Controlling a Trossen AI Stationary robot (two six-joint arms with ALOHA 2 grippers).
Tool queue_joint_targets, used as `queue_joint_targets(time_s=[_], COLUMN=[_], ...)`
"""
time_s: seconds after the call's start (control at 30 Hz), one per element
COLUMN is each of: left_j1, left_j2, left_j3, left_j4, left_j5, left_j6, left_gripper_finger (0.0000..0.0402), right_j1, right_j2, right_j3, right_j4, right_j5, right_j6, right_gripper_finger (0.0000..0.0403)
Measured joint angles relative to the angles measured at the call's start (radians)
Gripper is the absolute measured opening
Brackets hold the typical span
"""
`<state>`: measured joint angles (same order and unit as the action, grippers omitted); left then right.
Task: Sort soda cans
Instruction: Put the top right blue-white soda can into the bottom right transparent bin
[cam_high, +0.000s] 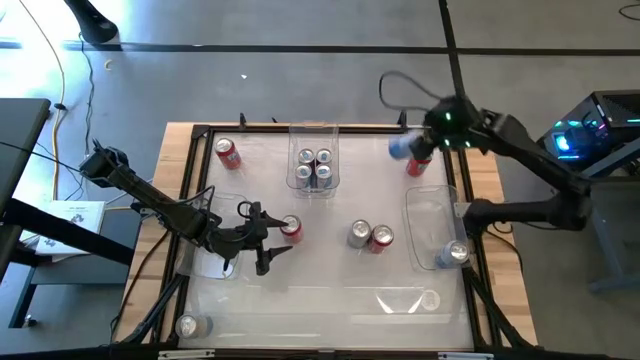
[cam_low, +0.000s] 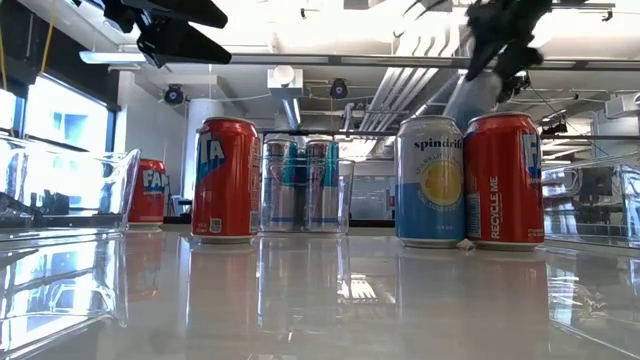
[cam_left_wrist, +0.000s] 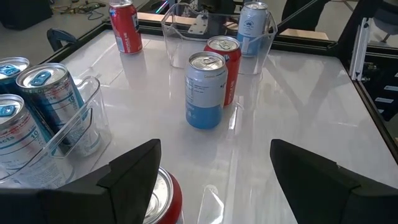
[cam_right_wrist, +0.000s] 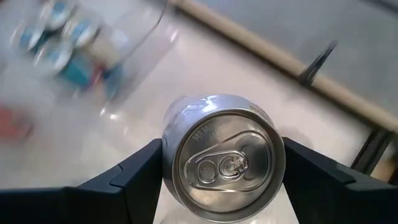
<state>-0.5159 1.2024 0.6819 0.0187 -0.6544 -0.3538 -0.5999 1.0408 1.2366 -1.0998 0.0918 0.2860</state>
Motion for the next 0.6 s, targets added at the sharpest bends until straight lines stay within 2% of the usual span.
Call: queue_joint_targets(time_s=[0.17,0.4,0.6], left_j1=[0.000,0.000,0.000], left_j2=[0.000,0.000,0.000], left_j3=[0.000,0.000,0.000], left_j4=[0.001,0.001,0.001], left_j5=[-0.010,-0.010,-0.011], left_j6=[0.000,0.005,0.011], left_gripper_finger=[0.0296,0.0296,0.0296], right_j1=[0.188,0.402,0.530], right_j2=[-0.045,-0.041,-0.027], right_j3=[0.000,0.000,-0.042], right_j4=[-0.210,-0.455,-0.461], right_j5=[0.005,-0.017,0.018], right_j6=[0.188,0.430,0.571], right_gripper_finger=[0.0263,0.0263,0.0263])
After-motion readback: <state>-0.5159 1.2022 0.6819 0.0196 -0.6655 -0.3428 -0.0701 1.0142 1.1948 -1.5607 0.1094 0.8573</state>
